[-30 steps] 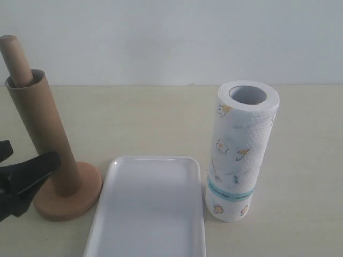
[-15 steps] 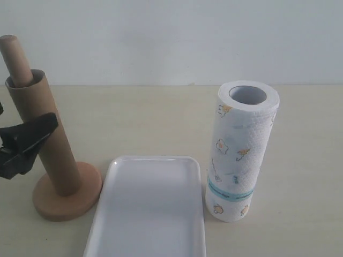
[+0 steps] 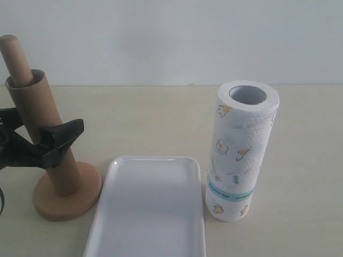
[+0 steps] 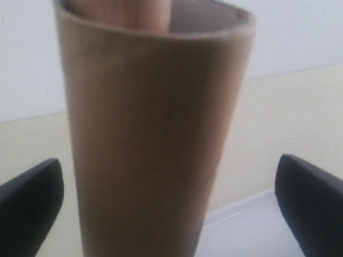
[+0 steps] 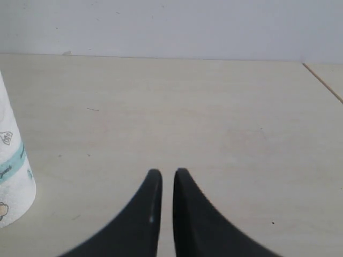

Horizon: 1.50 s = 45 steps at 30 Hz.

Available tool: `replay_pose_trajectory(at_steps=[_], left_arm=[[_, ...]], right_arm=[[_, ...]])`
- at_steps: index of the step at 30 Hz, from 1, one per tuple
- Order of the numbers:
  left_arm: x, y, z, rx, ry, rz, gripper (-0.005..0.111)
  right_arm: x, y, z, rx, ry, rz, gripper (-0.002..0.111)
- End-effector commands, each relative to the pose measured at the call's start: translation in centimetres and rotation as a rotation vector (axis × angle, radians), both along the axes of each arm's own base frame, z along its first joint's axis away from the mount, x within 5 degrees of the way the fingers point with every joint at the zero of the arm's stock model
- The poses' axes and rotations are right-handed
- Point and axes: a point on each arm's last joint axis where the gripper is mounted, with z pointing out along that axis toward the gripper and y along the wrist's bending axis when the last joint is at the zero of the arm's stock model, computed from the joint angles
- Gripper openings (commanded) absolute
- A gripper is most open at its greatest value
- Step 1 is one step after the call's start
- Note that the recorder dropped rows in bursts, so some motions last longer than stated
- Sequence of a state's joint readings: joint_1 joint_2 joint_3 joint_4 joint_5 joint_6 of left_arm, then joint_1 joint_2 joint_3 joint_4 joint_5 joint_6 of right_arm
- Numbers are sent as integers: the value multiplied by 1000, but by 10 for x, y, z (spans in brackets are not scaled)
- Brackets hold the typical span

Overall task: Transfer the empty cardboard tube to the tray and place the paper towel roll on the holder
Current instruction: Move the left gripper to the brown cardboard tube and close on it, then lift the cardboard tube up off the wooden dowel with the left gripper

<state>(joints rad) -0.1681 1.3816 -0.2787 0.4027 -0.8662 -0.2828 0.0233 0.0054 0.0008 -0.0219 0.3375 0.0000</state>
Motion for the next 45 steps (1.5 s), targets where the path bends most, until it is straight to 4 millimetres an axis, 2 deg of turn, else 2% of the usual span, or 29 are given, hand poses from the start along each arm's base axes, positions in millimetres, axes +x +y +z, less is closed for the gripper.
replay_pose_trajectory(at_steps=[1, 8, 17, 20, 25, 30, 31, 36, 45], left_arm=[[1, -3, 6, -28, -55, -24, 110], [4, 4, 8, -81, -47, 69, 110], [3, 1, 7, -59, -51, 31, 108], [3, 1, 7, -59, -51, 31, 93], [3, 1, 7, -59, -51, 31, 46], [3, 1, 7, -59, -51, 31, 7], [3, 1, 7, -54, -54, 30, 4], [3, 0, 12, -74, -99, 20, 4], [-1, 2, 48, -78, -211, 31, 4]], right_arm=[[0, 0, 1, -5, -10, -2, 8], [0, 0, 1, -5, -10, -2, 8], [0, 0, 1, -5, -10, -2, 8], [0, 0, 1, -5, -10, -2, 8], [0, 0, 1, -5, -10, -2, 8], [0, 0, 1, -5, -10, -2, 8], [0, 0, 1, -5, -10, -2, 8], [0, 0, 1, -5, -10, -2, 8], [0, 0, 1, -5, -10, -2, 8]])
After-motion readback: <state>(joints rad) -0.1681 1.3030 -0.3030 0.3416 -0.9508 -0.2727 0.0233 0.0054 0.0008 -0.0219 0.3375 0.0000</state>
